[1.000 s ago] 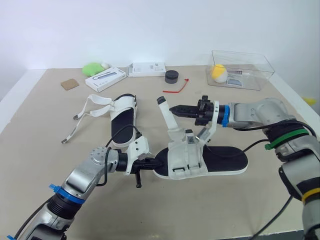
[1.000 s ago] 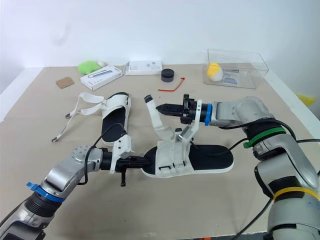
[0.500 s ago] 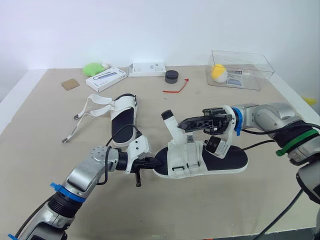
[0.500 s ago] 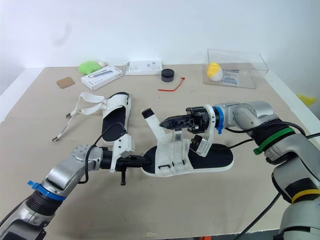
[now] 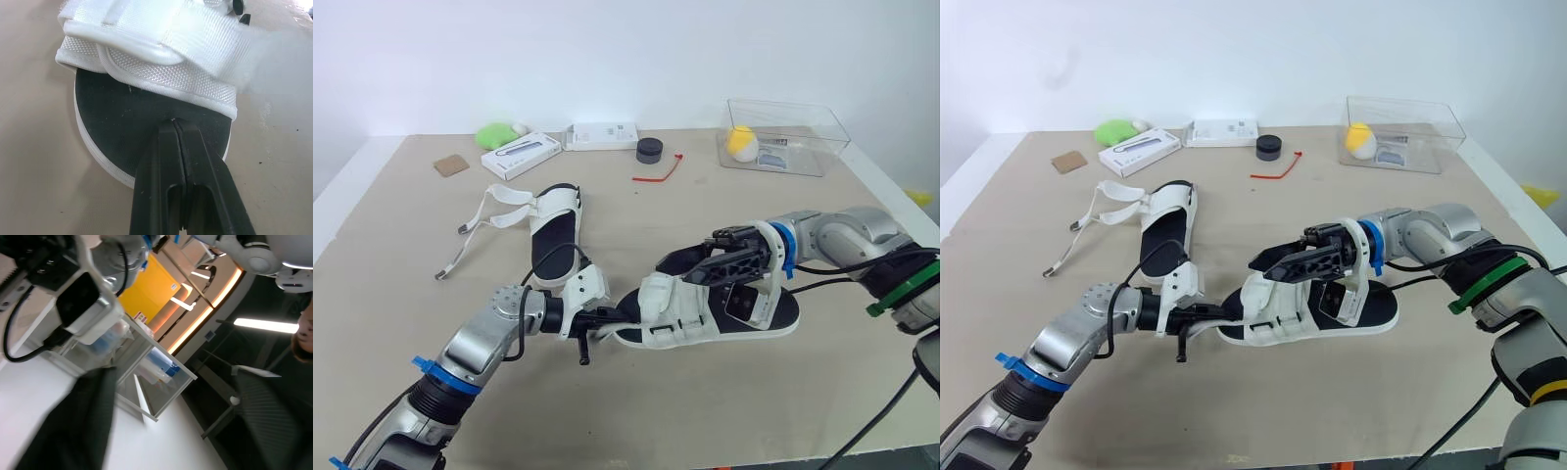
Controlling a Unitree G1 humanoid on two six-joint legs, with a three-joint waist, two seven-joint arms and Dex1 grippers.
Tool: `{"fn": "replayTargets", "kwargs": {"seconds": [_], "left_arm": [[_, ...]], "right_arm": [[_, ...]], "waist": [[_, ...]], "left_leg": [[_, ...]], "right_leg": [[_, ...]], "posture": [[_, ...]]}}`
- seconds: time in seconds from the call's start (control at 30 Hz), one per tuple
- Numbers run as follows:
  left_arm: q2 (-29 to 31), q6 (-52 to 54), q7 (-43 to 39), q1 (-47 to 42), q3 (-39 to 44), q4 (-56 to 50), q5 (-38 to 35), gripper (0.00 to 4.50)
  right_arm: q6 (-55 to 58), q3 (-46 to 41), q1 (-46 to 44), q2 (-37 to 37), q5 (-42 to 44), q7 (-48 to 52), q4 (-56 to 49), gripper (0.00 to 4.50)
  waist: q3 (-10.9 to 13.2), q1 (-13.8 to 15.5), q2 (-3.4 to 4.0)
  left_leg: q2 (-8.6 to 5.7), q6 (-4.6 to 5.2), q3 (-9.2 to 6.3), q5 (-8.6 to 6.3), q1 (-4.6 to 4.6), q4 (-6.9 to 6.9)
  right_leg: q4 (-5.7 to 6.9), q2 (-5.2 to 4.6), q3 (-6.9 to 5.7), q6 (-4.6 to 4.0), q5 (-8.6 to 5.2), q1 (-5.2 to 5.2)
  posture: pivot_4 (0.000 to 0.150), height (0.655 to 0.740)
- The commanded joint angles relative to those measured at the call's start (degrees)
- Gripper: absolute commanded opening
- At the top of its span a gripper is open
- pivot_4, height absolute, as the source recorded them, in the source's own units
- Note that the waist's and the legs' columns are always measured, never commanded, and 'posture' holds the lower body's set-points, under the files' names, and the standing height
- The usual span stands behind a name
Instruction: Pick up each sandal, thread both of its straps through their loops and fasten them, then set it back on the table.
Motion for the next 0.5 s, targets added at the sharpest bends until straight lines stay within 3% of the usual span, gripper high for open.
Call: {"fn": "replayTargets", "kwargs": {"seconds": [0.03,0.1,0.17,0.23,0.3,0.33,0.37,0.4,0.43,0.5], "left_arm": [[0.3,0.7,0.2,0.4,-0.9,1.5,1.5,0.00],[0.3,0.7,0.2,0.5,-0.8,1.5,1.5,0.00],[0.4,0.7,0.2,0.7,-0.9,1.4,1.5,0.00],[0.5,0.7,0.1,0.9,-0.9,1.2,1.5,0.00],[0.5,0.7,0.1,1.1,-0.8,1.0,1.5,0.00],[0.5,0.8,0.2,1.3,-0.9,0.8,1.5,0.00],[0.4,0.9,0.2,1.5,-1.0,0.7,1.5,0.00],[0.4,0.9,0.2,1.6,-1.1,0.6,1.4,0.00],[0.3,0.9,0.2,1.7,-1.1,0.5,1.4,0.00],[0.3,0.9,0.3,1.7,-1.2,0.5,1.4,0.00]], "right_arm": [[-4.1,-4.0,-1.5,-1.5,5.1,2.2,-1.6,4.45],[-7.7,-5.6,-2.5,-2.0,8.1,3.8,-1.9,4.45],[-19.0,-7.0,-6.0,-0.3,21.4,14.1,4.9,4.45],[-35.1,-1.0,-13.2,4.3,41.3,30.1,23.3,4.45],[-46.8,7.7,-19.7,8.4,51.9,37.8,38.1,4.45],[-18.1,4.8,-12.0,3.4,91.0,67.7,18.4,4.45],[10.3,1.9,-5.8,-2.2,126.9,91.5,-0.1,4.45],[31.3,-0.7,-0.9,-6.8,151.8,109.2,-13.4,4.45],[45.5,-3.8,2.0,-9.5,166.0,119.5,-20.8,4.45],[61.4,-9.2,3.8,-11.4,176.1,124.8,-23.9,4.45]], "waist": [[0.0,0.0,0.00],[0.0,0.0,0.00],[0.0,-0.1,0.00],[0.0,-0.7,-0.03],[0.2,-1.8,-0.24],[0.3,-1.6,-0.64],[0.3,-1.6,-0.79],[0.4,-1.2,-0.98],[0.3,-1.2,-0.79],[0.1,-0.6,-0.42]], "left_leg": [[-0.01,0.00,0.00,0.00,0.00,0.00],[-0.02,0.01,0.02,0.00,0.00,0.00],[-0.01,0.02,0.03,0.00,0.01,0.00],[-0.01,0.12,0.10,0.03,0.07,0.01],[0.04,0.30,0.11,0.04,0.43,0.00],[0.09,0.41,0.11,0.03,0.98,-0.14],[0.21,0.49,-0.20,-0.01,1.23,-0.23],[0.37,0.49,-0.48,-0.03,1.32,-0.17],[0.58,0.43,-0.77,-0.12,1.17,-0.12],[0.58,0.30,-1.01,-0.35,1.09,-0.03]], "right_leg": [[0.00,0.00,0.01,0.00,0.00,0.00],[0.00,0.00,0.03,0.02,0.01,0.00],[0.00,0.00,0.05,0.03,0.02,0.00],[-0.04,0.00,0.12,0.10,0.10,0.05],[-0.18,0.00,0.13,0.13,0.18,0.52],[-0.31,-0.03,0.12,0.13,0.18,1.06],[-0.56,0.00,-0.14,0.02,0.10,1.50],[-0.73,0.10,-0.25,-0.05,0.06,1.77],[-0.91,-0.10,-0.43,-0.17,0.10,1.91],[-0.87,-0.40,-0.89,-0.36,0.34,1.97]], "posture": [[0.150,0.7400],[0.150,0.7400],[0.150,0.7400],[0.150,0.7400],[0.150,0.7400],[0.150,0.7400],[0.150,0.7400],[0.150,0.7400],[0.150,0.7400],[0.150,0.7400]]}}
